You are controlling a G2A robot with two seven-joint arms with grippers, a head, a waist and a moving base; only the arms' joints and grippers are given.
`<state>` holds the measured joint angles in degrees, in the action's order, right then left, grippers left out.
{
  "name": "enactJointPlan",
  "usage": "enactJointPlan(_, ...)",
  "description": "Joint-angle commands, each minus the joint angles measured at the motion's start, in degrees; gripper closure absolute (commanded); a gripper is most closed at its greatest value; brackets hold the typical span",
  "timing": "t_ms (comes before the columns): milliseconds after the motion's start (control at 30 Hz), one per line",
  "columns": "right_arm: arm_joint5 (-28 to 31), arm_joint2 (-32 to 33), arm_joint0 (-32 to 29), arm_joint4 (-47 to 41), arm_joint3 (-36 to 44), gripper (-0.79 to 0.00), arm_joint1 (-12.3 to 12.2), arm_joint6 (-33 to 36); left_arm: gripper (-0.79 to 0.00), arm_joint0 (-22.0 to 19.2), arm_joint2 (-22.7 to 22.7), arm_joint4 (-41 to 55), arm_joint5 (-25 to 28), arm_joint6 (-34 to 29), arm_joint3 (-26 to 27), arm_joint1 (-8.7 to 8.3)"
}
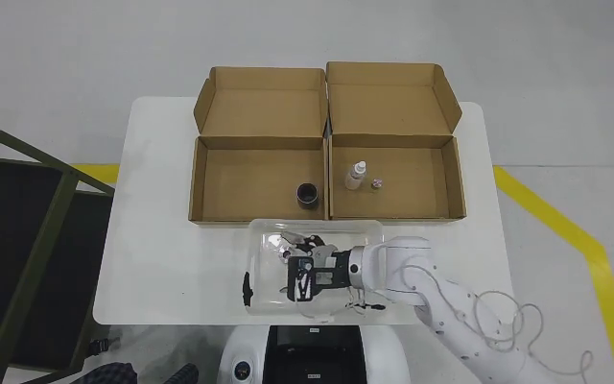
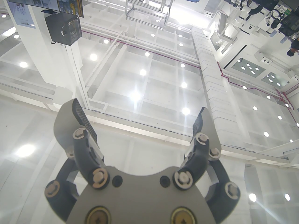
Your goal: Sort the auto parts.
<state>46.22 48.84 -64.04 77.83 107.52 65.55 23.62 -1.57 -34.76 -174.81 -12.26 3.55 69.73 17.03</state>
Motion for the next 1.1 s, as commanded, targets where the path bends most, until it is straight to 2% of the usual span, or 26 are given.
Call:
enactJointPlan(0,0.01,-0.3,-0.08,0.44,-0.52,-0.662,0.02,-0.22,-0.785,0.0,0.0,0.0,0.0,0.0,0.0,0.0)
enactJointPlan(233,-0.87,-1.13,0.37,2.13,-3.16,-0.643,0.21,-1.44,-0.785,0.0,0.0,0.0,0.0,0.0,0.0,0.0)
enactJointPlan(533,-2.25,-3.47,1.5,5.25,-7.09,-0.57,0.83,-3.34,-0.785,0.0,0.0,0.0,0.0,0.0,0.0,0.0)
enactJointPlan(900,-4.35,-6.11,3.38,6.95,-11.36,-0.585,1.96,-5.3,-0.785,0.0,0.0,0.0,0.0,0.0,0.0,0.0)
enactJointPlan(1067,-5.27,-7.02,4.43,7.4,-13.36,-0.529,2.53,-6.16,-0.785,0.0,0.0,0.0,0.0,0.0,0.0,0.0)
